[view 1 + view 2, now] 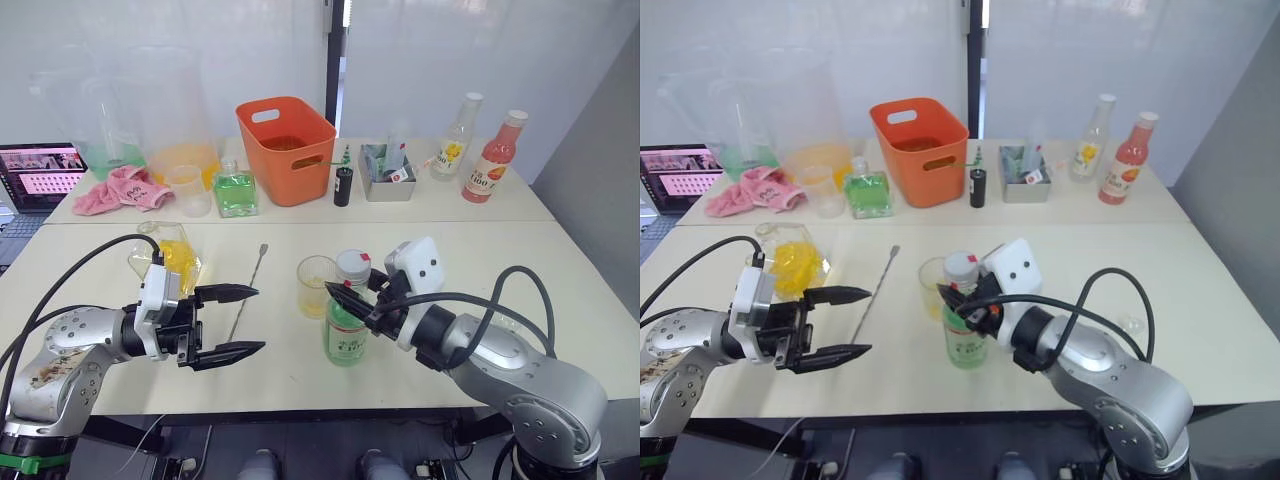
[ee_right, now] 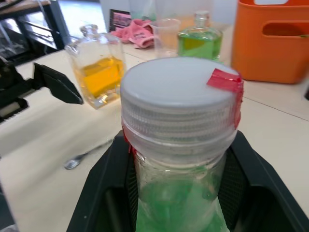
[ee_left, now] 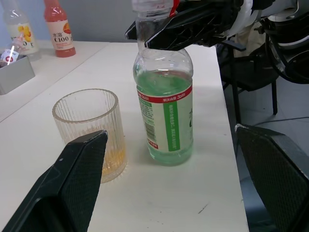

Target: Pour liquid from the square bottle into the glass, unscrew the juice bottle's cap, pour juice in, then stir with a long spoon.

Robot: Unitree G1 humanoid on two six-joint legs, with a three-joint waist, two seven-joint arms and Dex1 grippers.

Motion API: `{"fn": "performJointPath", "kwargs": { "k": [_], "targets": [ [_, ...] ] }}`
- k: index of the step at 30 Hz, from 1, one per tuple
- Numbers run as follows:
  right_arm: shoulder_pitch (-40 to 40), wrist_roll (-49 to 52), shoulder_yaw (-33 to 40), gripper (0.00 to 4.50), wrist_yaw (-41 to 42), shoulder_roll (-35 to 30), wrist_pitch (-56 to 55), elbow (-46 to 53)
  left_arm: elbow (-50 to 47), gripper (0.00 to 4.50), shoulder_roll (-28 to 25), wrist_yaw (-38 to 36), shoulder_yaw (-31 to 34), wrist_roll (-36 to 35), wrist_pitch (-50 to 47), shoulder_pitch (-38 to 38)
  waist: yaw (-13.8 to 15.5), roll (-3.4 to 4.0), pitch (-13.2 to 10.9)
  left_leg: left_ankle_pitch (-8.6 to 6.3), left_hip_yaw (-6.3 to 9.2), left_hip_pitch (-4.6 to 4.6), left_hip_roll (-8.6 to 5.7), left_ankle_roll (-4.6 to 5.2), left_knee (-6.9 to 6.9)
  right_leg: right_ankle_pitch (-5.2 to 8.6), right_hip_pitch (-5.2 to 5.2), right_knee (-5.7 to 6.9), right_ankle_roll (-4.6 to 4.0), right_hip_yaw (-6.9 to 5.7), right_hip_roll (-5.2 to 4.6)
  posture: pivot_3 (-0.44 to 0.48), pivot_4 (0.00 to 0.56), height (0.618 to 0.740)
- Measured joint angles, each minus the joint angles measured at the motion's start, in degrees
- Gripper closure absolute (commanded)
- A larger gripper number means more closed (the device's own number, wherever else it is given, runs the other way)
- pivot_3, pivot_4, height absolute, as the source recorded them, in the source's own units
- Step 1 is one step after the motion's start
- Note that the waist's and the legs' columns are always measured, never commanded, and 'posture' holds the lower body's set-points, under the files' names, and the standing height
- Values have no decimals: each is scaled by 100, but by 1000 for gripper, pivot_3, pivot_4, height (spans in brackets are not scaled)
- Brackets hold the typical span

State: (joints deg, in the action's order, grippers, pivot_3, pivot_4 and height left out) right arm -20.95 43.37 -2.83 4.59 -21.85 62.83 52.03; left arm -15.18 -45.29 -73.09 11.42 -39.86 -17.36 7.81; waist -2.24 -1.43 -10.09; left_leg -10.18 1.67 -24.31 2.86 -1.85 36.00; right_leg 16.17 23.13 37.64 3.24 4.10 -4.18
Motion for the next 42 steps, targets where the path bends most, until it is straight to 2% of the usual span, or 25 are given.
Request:
{"fn": "performJointPath", "kwargs": {
  "k": [6,7,12,13,18,21,26,30,33,36,37,42],
  "targets": [
    [68,-127,-139,2959,-52,56,-75,59,129,0,-15,-98,-36,56,-1,126,-12,-1,1,0,0,1,0,0,0,0,-1,0,0,0,0,0,150,739],
    [118,-151,-138,1935,-49,87,-123,60,159,0,-16,-121,-36,69,0,128,-15,-1,1,0,0,1,0,0,0,0,-2,0,0,0,0,0,150,739],
    [306,-115,-135,257,308,-59,-270,-8,234,0,-15,-192,-37,148,12,136,-15,-2,1,0,0,0,1,0,0,0,-1,-1,-1,0,0,0,150,739],
    [336,-88,-90,42,405,-117,-317,-25,240,0,-15,-202,-37,150,16,136,-12,-2,1,0,0,0,1,0,1,0,-2,-1,-1,0,-1,0,150,739],
    [354,111,236,42,1041,-501,-598,-187,255,0,-15,-237,-36,154,84,136,-14,-2,1,0,0,0,1,0,1,1,-3,-1,0,0,0,0,150,739],
    [417,286,455,42,2047,-1064,-1011,-541,261,0,-15,-248,-35,156,100,137,-7,-3,1,0,-1,2,0,1,1,1,-8,-6,0,-1,-1,0,150,739],
    [296,73,510,42,4298,-1744,-2250,-2018,336,0,-22,-299,-35,167,120,164,-10,-4,0,0,-1,5,1,1,1,1,-9,-6,0,-1,2,0,150,739],
    [-555,-350,4,42,5684,-1701,-3048,-3433,413,0,-35,-353,-56,206,153,271,-53,-4,0,0,-1,7,4,1,3,-1,-7,-1,-2,3,9,0,150,739],
    [-954,-579,-360,42,6465,-1641,-3420,-4052,429,0,-48,-385,-52,221,188,273,-27,-4,-1,0,1,3,6,1,0,-1,-5,-3,-2,1,9,0,150,739],
    [-1224,-707,-532,42,6811,-1383,-3618,-4458,428,0,-85,-393,-44,241,194,261,-20,-4,-2,0,0,-2,5,1,1,-1,-2,-4,-2,1,7,0,150,739],
    [-1301,-734,-562,597,6909,-1327,-3674,-4531,426,0,-105,-395,-42,247,196,261,-5,-4,-2,0,1,-1,5,1,2,-1,-2,-2,-2,0,7,0,150,739],
    [-1432,-821,-566,2191,7172,-1281,-3750,-4624,426,0,-131,-396,-34,252,197,234,19,-3,-2,0,0,0,4,1,3,-1,-4,-2,-2,0,7,0,150,739]
  ]
}}
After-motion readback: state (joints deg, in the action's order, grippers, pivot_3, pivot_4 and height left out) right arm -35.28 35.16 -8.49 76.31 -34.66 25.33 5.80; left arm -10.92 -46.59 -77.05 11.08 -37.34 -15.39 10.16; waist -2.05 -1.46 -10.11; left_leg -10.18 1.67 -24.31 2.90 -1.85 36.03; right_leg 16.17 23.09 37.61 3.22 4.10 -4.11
